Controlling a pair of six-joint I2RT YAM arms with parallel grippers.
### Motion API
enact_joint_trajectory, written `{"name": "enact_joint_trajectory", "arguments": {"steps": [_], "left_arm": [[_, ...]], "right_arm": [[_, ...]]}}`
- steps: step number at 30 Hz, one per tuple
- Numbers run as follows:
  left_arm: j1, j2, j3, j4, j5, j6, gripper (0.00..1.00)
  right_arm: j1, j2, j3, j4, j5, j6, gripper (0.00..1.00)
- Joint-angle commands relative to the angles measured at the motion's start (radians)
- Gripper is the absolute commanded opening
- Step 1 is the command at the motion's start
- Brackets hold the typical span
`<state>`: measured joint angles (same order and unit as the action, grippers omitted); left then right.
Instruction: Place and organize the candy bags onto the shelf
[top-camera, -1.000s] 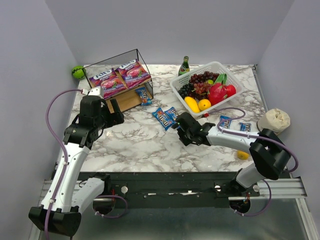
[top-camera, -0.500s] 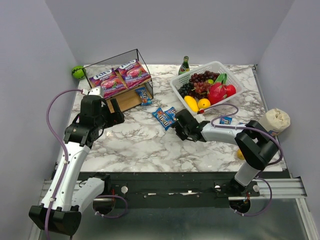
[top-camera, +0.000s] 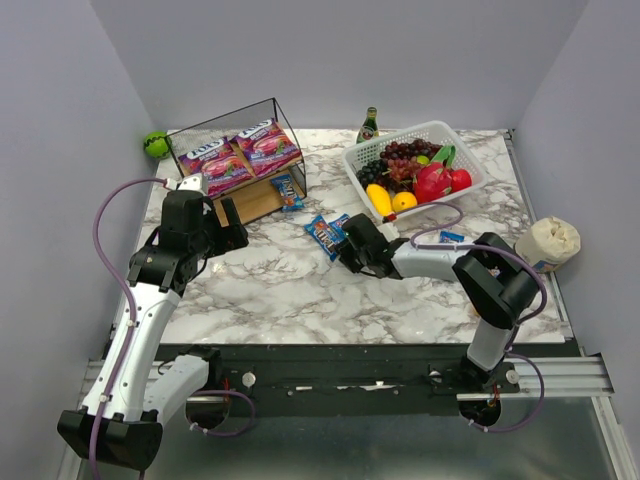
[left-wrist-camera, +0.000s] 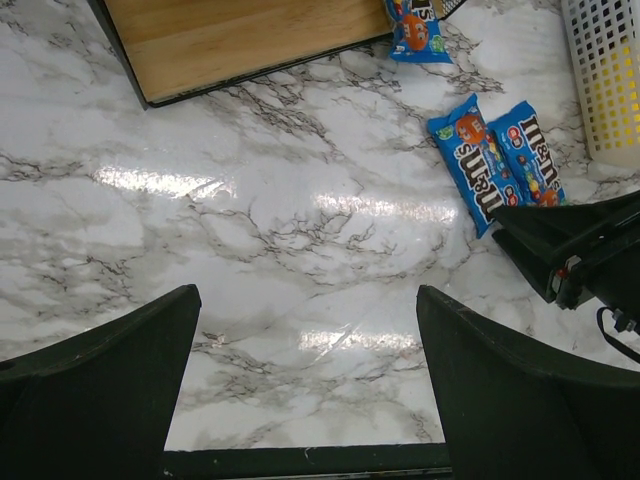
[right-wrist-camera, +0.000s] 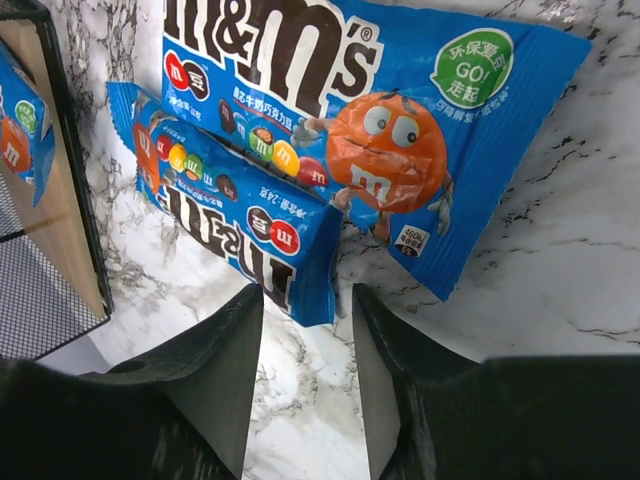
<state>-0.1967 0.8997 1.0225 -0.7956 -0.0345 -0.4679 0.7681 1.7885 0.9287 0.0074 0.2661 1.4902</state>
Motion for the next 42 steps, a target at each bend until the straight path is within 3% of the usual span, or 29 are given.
{"name": "enact_joint_trajectory", "arguments": {"steps": [1, 5, 11, 26, 38, 42], "left_arm": [[0.000, 0.002, 0.031, -0.007, -0.018, 0.021, 0.99], [0.000, 0.005, 0.033, -0.007, -0.021, 0.031, 0.99], [0.000, 0.007, 0.022, -0.001, -0.016, 0.032, 0.99], [0.000, -0.001, 0.030, 0.001, -0.039, 0.035, 0.99], [0.000, -0.016, 0.086, -0.010, -0.074, 0.012, 0.99], [0.000, -0.018, 0.091, -0.013, -0.077, 0.012, 0.99]], "right_arm": [[-0.009, 0.055, 0.019, -0.017, 0.018, -0.030, 0.42], [-0.009, 0.068, 0.035, -0.017, 0.001, -0.050, 0.19], [-0.009, 0.023, 0.013, -0.017, -0.045, -0.058, 0.01], [0.033, -0.087, 0.076, -0.017, -0.139, -0.024, 0.01], [0.054, 0.077, 0.314, 0.043, -0.157, -0.024, 0.01], [0.056, 0.097, 0.326, 0.028, -0.133, -0.030, 0.01]]}}
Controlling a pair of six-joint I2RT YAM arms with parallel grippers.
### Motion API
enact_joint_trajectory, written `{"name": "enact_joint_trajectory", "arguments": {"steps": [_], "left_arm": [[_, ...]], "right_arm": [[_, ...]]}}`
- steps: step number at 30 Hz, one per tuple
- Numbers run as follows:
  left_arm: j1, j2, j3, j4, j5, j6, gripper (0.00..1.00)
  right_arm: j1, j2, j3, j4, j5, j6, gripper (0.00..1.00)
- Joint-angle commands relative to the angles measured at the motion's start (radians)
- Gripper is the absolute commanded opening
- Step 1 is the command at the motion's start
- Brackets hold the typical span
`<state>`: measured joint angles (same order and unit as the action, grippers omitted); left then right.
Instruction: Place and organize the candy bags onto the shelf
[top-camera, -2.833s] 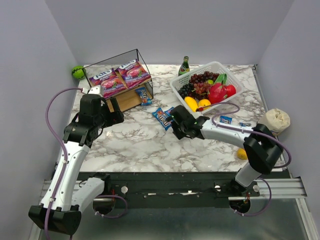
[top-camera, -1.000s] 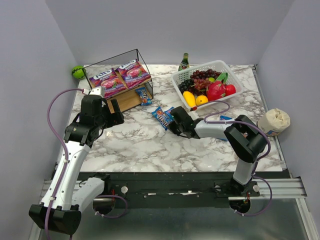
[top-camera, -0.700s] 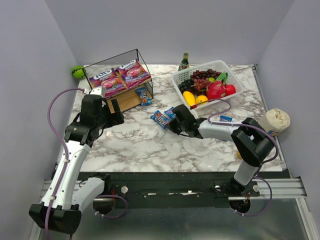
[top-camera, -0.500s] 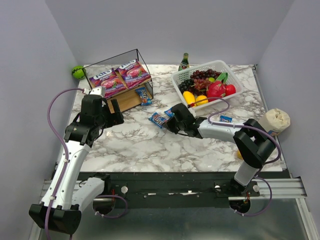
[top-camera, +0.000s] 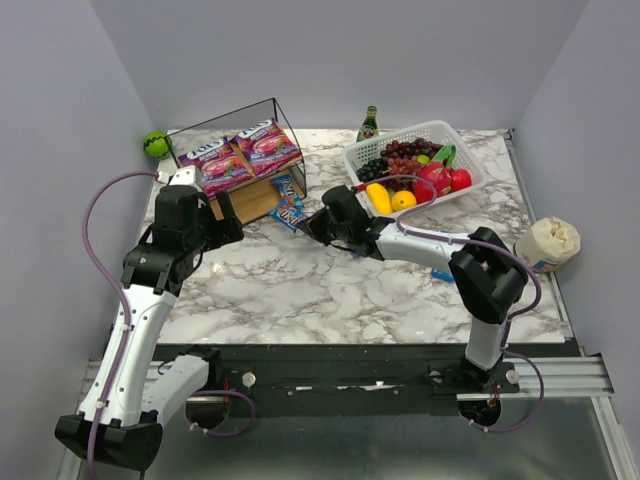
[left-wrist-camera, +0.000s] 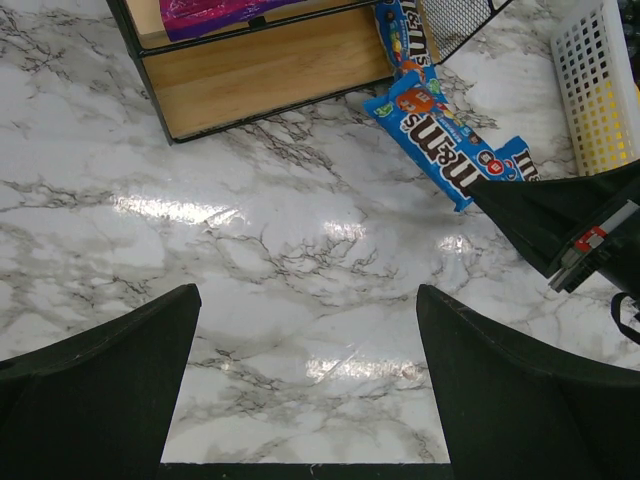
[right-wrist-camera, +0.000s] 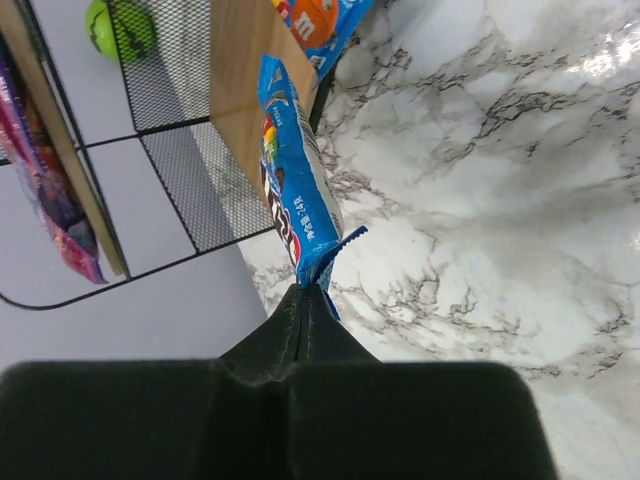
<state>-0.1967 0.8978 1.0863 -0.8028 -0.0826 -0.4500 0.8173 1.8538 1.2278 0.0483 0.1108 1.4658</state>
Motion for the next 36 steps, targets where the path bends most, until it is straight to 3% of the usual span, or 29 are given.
{"name": "enact_joint_trajectory", "arguments": {"steps": [1, 25, 36], "left_arm": [[0.000, -0.016, 0.026, -0.007, -0.031, -0.006, 0.99], [0.002, 0.026, 0.015, 0.002, -0.037, -0.001, 0.99], [0.002, 0.035, 0.012, 0.010, -0.031, 0.002, 0.99]], "right_arm": [[0.005, 0.036, 0.027, -0.016, 0.024, -0.005, 0.01], [-0.061, 0.088, 0.062, -0.015, 0.055, -0.094, 0.01], [-0.095, 0.085, 0.110, 0.137, -0.066, -0.314, 0.01]]}}
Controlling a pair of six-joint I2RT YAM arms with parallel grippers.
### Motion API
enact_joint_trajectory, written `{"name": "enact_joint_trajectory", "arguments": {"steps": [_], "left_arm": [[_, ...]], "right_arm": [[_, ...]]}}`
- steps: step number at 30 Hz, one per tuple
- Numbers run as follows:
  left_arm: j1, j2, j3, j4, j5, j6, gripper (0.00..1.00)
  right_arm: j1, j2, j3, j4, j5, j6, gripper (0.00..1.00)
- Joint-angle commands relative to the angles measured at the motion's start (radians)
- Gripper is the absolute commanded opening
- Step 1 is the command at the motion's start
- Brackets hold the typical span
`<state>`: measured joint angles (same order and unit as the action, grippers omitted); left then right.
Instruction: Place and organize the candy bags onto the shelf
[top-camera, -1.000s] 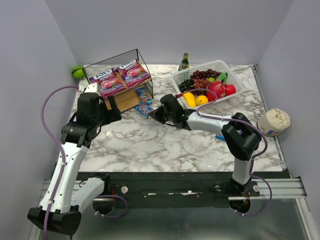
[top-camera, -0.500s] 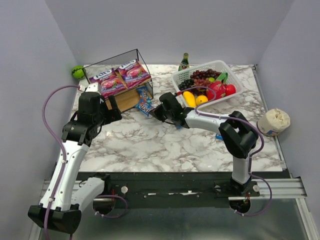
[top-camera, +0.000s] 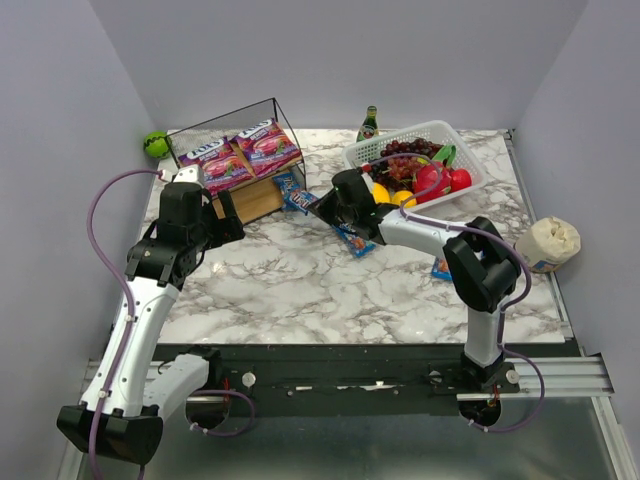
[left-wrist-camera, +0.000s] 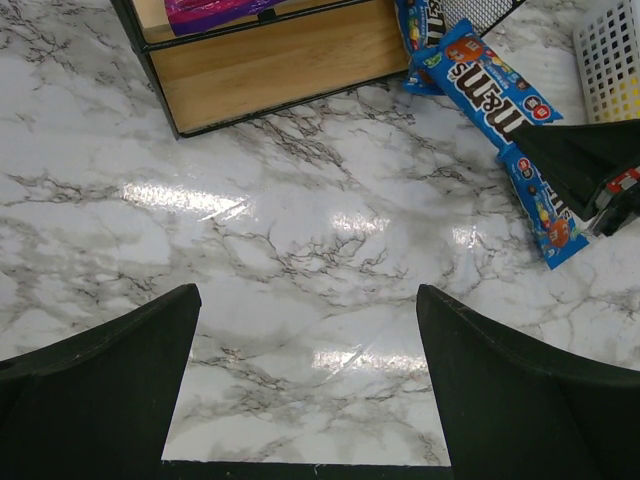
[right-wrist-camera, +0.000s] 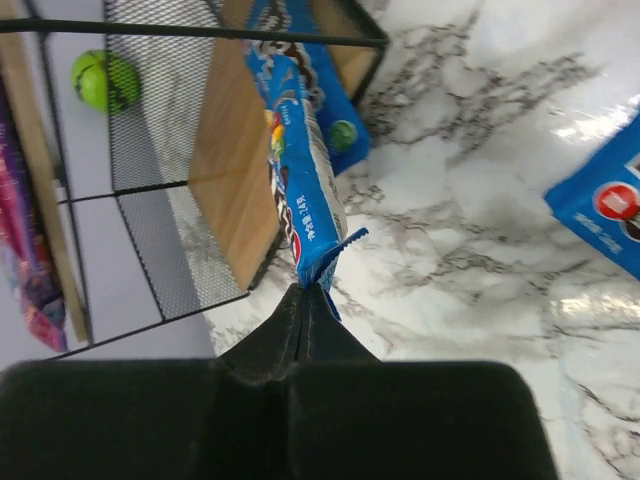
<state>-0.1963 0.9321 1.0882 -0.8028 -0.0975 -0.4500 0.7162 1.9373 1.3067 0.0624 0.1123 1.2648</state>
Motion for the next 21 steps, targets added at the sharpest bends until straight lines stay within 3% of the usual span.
{"name": "enact_joint_trajectory", "arguments": {"steps": [1, 6, 13, 21], "left_arm": [[0.001, -0.001, 0.009, 0.010, -0.015, 0.001, 0.99], [0.001, -0.004, 0.003, 0.011, -0.010, -0.001, 0.99], [0.001, -0.007, -0.016, 0.024, -0.004, -0.003, 0.99], [0.001, -0.009, -0.022, 0.024, -0.004, -0.003, 0.99]], "right_arm": [[0.006, -0.006, 0.026, 0.138, -0.086, -0.119, 0.01], [0.008, -0.058, -0.012, 0.152, -0.106, -0.114, 0.01], [0.037, -0.070, -0.044, 0.097, -0.249, -0.102, 0.01], [0.062, -0.051, -0.126, 0.039, -0.295, -0.007, 0.01]]}}
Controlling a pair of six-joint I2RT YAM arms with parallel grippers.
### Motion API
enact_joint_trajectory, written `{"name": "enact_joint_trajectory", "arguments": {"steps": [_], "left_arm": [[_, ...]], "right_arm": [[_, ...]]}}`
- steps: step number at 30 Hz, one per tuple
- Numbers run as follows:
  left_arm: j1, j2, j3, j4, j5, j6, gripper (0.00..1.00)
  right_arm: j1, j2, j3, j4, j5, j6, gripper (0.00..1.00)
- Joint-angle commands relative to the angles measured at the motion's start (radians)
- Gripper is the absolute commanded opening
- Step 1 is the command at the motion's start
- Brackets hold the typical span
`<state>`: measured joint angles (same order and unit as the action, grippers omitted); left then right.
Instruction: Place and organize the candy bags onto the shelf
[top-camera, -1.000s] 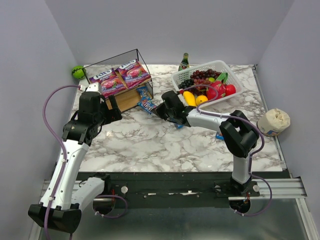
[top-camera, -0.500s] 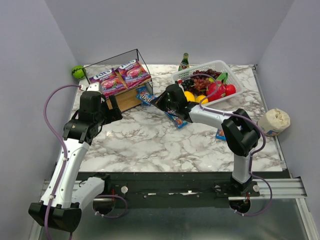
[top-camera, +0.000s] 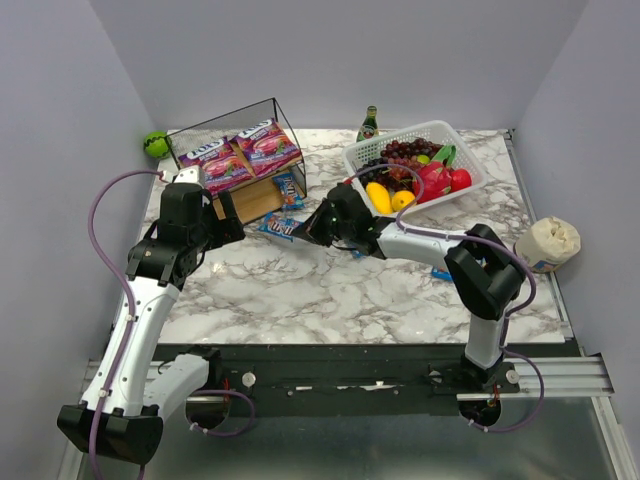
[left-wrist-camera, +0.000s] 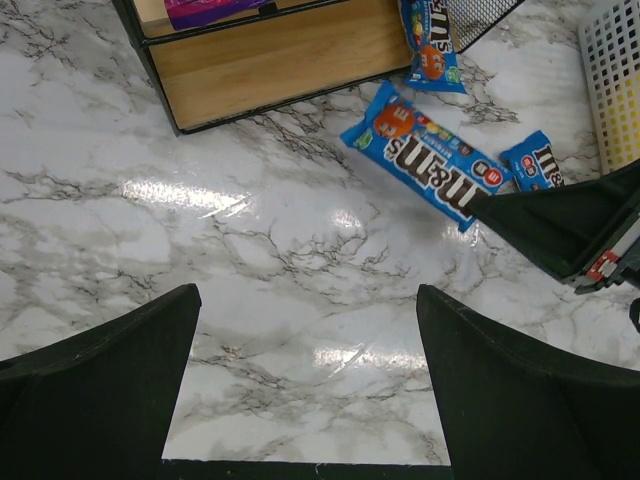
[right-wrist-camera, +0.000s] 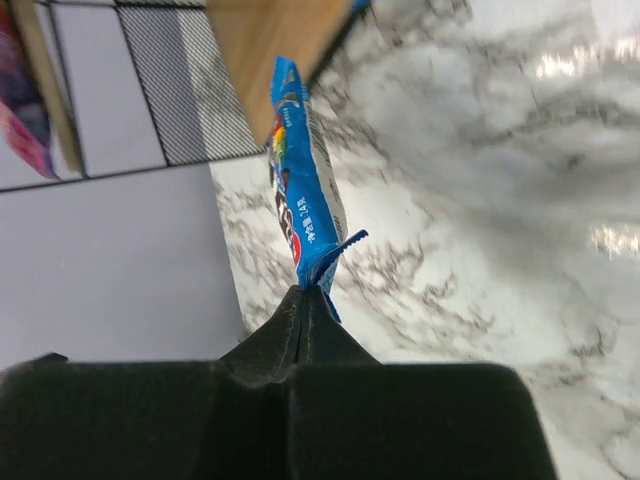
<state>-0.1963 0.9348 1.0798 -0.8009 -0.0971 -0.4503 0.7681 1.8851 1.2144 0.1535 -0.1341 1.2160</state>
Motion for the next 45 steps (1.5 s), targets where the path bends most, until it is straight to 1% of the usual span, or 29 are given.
{"name": "enact_joint_trajectory", "arguments": {"steps": [1, 5, 12, 17, 24, 35, 39, 45], "left_arm": [[0.001, -0.011, -0.014, 0.019, -0.003, -0.004, 0.99], [0.001, -0.011, -0.014, 0.019, -0.009, -0.001, 0.99], [0.001, -0.007, -0.009, 0.014, -0.013, 0.002, 0.99], [0.001, -0.007, -0.008, 0.011, -0.016, 0.002, 0.99], [0.003, -0.004, -0.004, 0.008, -0.016, 0.001, 0.99], [0.003, 0.009, -0.001, 0.012, -0.015, 0.004, 0.99], [0.003, 0.012, 0.002, 0.012, -0.016, 0.007, 0.99], [0.003, 0.009, -0.003, 0.012, -0.016, 0.007, 0.99]], "right_arm": [[0.010, 0.006, -0.033, -0.061, -0.047, 0.045, 0.01], [0.010, 0.009, -0.035, -0.086, 0.003, 0.053, 0.01], [-0.019, 0.029, 0.010, -0.192, 0.088, 0.072, 0.01], [-0.050, 0.039, 0.040, -0.193, 0.128, 0.057, 0.01], [-0.101, 0.077, 0.125, -0.192, 0.128, 0.039, 0.01], [-0.124, 0.124, 0.221, -0.193, 0.128, 0.022, 0.01], [-0.124, 0.140, 0.226, -0.192, 0.119, 0.027, 0.01], [-0.121, 0.102, 0.174, -0.190, 0.088, 0.057, 0.01]]}}
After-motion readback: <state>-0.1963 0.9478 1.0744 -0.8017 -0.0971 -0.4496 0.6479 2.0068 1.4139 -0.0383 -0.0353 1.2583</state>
